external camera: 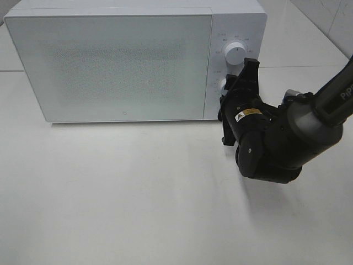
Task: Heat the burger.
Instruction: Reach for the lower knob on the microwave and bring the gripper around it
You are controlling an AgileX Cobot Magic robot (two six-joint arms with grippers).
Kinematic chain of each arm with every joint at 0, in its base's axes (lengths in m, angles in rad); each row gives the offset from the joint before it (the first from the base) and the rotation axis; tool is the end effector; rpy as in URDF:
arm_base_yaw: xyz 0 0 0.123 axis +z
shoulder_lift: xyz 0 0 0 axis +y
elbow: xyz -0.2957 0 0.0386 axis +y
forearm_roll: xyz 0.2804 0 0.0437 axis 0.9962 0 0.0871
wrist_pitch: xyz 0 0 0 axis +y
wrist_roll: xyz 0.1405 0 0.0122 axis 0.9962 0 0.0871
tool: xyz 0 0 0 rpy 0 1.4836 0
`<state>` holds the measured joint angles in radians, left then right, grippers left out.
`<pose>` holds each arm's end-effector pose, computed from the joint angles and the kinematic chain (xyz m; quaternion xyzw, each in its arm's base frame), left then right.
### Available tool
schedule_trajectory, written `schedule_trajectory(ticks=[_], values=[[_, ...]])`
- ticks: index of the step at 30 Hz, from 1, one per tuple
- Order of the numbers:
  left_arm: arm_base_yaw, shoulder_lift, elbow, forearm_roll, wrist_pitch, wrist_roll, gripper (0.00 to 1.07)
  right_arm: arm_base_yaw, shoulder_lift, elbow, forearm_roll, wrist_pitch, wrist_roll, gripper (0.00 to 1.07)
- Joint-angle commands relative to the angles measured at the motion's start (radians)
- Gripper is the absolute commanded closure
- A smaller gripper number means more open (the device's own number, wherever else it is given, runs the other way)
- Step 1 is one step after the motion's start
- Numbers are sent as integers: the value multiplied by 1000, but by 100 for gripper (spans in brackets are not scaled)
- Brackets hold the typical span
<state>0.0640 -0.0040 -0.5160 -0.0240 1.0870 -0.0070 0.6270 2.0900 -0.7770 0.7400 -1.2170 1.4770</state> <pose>0.0509 0.0003 0.2725 -0.0296 0.8543 0.0028 0.5189 0.3782 0.1639 0.0876 0.5716 0.4681 0.4943 0.4581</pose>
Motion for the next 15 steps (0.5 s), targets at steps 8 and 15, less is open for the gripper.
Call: schedule_trajectory(ticks=[8,15], values=[[2,-23,0,-3,-14,0,7,13,-9,-35,-136,-183,50,107],[2,-23,0,-3,-14,0,7,13,-9,-35,-108,-183,30,103]])
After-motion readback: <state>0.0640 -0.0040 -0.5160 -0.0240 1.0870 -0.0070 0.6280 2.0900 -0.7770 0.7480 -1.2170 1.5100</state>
